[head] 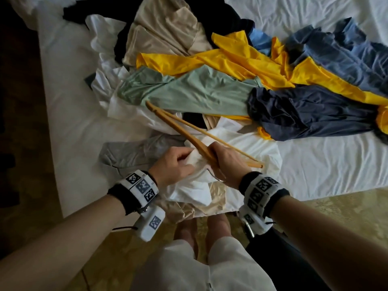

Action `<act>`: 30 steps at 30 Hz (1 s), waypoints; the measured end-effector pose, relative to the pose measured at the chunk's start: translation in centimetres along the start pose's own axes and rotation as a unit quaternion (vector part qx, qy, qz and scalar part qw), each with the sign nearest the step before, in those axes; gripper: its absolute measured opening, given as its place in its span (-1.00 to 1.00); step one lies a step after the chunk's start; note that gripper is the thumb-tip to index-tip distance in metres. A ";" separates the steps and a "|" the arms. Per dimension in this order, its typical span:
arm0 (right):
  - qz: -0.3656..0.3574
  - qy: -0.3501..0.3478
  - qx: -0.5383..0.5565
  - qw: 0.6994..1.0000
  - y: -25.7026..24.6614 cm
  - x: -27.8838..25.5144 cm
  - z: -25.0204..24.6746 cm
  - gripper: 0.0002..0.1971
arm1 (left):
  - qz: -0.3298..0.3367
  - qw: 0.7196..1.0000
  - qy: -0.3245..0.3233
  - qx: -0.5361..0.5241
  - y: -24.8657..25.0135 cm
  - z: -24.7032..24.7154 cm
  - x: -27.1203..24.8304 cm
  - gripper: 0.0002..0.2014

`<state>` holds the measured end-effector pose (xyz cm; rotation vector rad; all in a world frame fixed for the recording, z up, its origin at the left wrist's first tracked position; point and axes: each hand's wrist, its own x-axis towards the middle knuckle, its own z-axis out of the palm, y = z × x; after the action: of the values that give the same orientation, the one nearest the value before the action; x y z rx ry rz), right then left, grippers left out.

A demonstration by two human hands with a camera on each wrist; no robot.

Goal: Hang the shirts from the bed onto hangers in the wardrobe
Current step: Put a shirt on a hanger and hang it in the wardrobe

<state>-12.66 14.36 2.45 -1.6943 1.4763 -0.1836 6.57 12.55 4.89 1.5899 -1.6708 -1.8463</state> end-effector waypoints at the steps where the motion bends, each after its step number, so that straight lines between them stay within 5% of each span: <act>1: 0.008 0.013 -0.003 1.000 0.3 0.0 -0.3 -0.83 | 0.004 1.000 0.008 -0.001 -0.4 -0.6 0.2 -0.84; 5: 0.017 0.085 0.016 0.996 0.4 -0.2 -1.5 -0.83 | 0.004 0.999 -0.014 0.028 -1.5 -2.8 0.9 -0.53; 14: -0.037 0.273 0.033 0.961 0.8 0.2 -5.3 -0.79 | -0.097 0.948 -0.025 0.302 -3.1 -6.3 3.3 -0.40; 19: 0.019 0.264 0.000 0.964 2.7 -0.9 -5.3 -0.69 | -0.088 0.994 0.057 0.043 -1.2 -8.2 3.8 -0.67; 23: 0.091 0.140 -0.031 0.986 3.9 -1.6 -3.9 -0.77 | -0.068 0.965 0.066 -0.243 0.2 -8.2 3.4 -0.75; 26: 0.112 0.073 -0.039 0.990 3.4 -1.7 -3.2 -0.77 | -0.030 0.973 0.092 -0.208 1.5 -7.4 3.4 -0.91; 30: -0.003 0.155 0.071 0.985 0.6 -1.5 -4.5 -0.68 | 0.049 0.990 0.112 -0.068 4.1 -6.6 2.4 -0.86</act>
<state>-16.30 13.41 5.47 -1.6067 1.6389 -0.5645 8.68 5.40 8.23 1.5646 -1.4670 -1.6283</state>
